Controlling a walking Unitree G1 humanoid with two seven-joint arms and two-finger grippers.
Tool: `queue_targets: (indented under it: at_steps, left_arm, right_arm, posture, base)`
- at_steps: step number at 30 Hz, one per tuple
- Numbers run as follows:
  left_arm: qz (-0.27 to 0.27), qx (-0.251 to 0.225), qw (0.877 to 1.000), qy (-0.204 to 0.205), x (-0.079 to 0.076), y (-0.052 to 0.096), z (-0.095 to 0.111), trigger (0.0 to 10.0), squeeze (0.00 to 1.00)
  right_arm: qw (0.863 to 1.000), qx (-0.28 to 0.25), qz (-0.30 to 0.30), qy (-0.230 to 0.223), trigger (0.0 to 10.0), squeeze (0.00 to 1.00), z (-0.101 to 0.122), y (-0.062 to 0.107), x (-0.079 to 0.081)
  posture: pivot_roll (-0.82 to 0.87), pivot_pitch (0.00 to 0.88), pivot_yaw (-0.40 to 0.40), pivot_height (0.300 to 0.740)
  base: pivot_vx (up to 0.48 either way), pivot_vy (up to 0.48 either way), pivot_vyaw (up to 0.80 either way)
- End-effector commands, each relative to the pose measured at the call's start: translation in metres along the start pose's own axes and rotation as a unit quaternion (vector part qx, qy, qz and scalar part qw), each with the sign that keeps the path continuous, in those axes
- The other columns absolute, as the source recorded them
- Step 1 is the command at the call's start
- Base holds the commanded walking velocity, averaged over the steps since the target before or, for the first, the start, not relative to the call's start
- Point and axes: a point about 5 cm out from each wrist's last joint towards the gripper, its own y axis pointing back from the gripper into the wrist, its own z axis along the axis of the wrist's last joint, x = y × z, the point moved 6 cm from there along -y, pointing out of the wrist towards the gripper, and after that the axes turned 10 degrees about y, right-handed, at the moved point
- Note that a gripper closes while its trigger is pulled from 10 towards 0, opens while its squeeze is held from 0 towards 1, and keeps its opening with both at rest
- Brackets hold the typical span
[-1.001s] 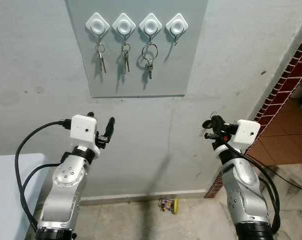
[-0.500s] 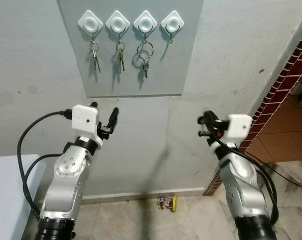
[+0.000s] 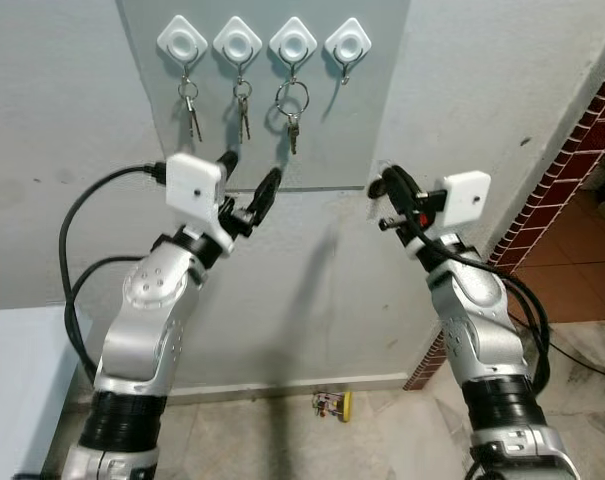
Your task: Hang keys on a hook
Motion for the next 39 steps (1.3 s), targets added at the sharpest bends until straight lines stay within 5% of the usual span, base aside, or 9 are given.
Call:
queue_targets:
  at_steps: [1, 17, 39]
  left_arm:
    - [-0.027, -0.004, 1.0, -0.015, -0.009, -0.006, 0.007, 10.0, 0.0]
    - [-0.035, -0.022, 0.999, -0.012, -0.016, -0.017, 0.021, 10.0, 0.0]
    - [-0.039, -0.028, 0.999, -0.018, -0.018, -0.018, 0.026, 10.0, 0.0]
  right_arm:
    - [0.999, -0.035, 0.027, -0.006, 10.0, 0.0, 0.018, -0.013, 0.012]
    - [0.991, -0.12, 0.041, -0.048, 10.0, 0.0, 0.066, -0.047, 0.016]
    - [0.976, -0.095, 0.01, -0.195, 10.0, 0.0, 0.051, -0.063, -0.001]
  posture:
    - [-0.11, 0.052, 0.009, 0.74]
    - [-0.11, 0.059, 0.011, 0.74]
    - [-0.1, 0.065, 0.004, 0.74]
  base:
    - [0.0, 0.0, 0.0]
    - [0.0, 0.0, 0.0]
    - [0.0, 0.0, 0.0]
